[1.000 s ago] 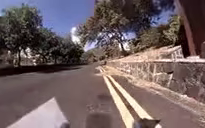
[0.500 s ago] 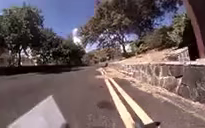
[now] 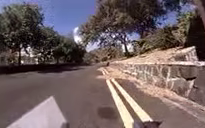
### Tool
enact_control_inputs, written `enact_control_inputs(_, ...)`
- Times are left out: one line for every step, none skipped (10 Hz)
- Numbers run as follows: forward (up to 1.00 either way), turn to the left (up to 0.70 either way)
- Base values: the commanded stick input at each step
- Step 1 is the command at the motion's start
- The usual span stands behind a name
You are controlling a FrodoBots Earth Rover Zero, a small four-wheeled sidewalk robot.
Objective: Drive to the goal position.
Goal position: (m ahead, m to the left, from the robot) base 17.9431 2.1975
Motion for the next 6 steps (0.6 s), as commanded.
enact_control_inputs(0.50, 0.00)
enact_control_inputs(0.50, 0.00)
enact_control_inputs(0.50, 0.00)
enact_control_inputs(0.50, 0.00)
enact_control_inputs(0.50, 0.00)
enact_control_inputs(0.50, 0.00)
